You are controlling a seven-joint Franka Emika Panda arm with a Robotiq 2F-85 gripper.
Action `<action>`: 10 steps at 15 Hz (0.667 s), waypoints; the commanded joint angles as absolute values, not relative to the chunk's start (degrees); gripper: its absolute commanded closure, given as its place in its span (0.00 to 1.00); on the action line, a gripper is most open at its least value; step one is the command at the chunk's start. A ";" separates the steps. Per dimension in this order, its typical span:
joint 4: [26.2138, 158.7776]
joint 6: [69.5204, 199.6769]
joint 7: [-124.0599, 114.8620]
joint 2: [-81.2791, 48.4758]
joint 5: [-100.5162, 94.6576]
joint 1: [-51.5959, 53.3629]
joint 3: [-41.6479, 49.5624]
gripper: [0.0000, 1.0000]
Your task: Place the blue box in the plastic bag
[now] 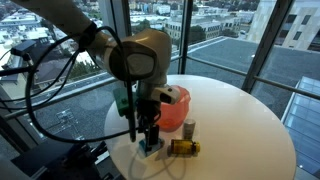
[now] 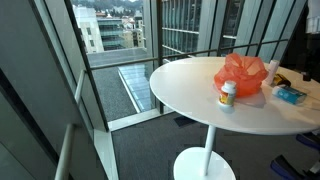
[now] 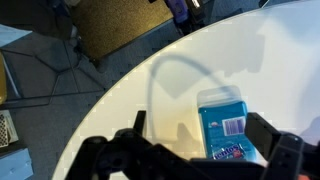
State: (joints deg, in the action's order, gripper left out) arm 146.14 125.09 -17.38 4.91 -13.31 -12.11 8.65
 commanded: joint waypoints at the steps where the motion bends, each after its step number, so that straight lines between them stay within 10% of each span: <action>1: 146.99 129.22 -18.42 2.48 -14.14 -11.99 9.07 0.00; 10: 149.86 141.44 -16.79 -1.29 -13.38 -11.47 9.64 0.00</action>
State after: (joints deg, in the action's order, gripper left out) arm 148.38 137.72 -17.61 -1.27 -13.35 -12.06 8.78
